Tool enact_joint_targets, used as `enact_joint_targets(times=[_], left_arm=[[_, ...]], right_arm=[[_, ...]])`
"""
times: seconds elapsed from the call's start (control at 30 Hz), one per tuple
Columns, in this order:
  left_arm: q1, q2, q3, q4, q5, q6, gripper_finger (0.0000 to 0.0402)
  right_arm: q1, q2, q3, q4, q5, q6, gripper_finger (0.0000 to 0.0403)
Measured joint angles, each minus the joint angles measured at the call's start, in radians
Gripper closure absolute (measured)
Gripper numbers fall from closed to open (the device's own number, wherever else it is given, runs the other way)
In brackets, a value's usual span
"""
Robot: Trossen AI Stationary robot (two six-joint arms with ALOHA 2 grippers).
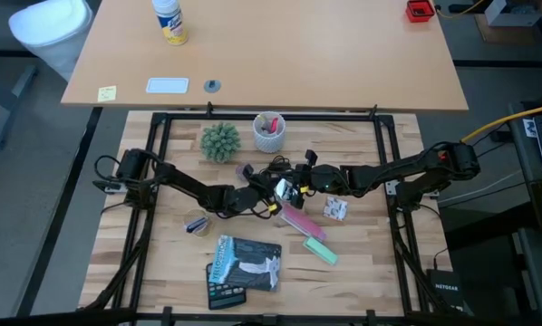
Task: Screw lightbulb
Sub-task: Insert the lightbulb into the lamp
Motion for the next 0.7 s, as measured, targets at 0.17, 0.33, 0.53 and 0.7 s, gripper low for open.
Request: enact_joint_targets(times=[0.17,0.33,0.53,0.7], left_arm=[[-0.035,0.0,0.0,-0.002,0.003,0.013,0.0401],[-0.052,0.0,0.0,-0.002,0.003,0.013,0.0401],[-0.058,0.0,0.0,0.0,0.045,0.012,0.04],[-0.057,0.0,0.0,0.0,0.055,0.011,0.04]], right_arm=[[0.0,0.0,0.0,0.007,0.0,0.0,0.0375],[-0.001,0.001,-0.001,0.022,-0.01,0.001,0.0375],[-0.001,0.002,-0.002,0.057,-0.01,0.002,0.0375],[-0.001,0.034,-0.001,0.08,-0.01,0.001,0.0375]])
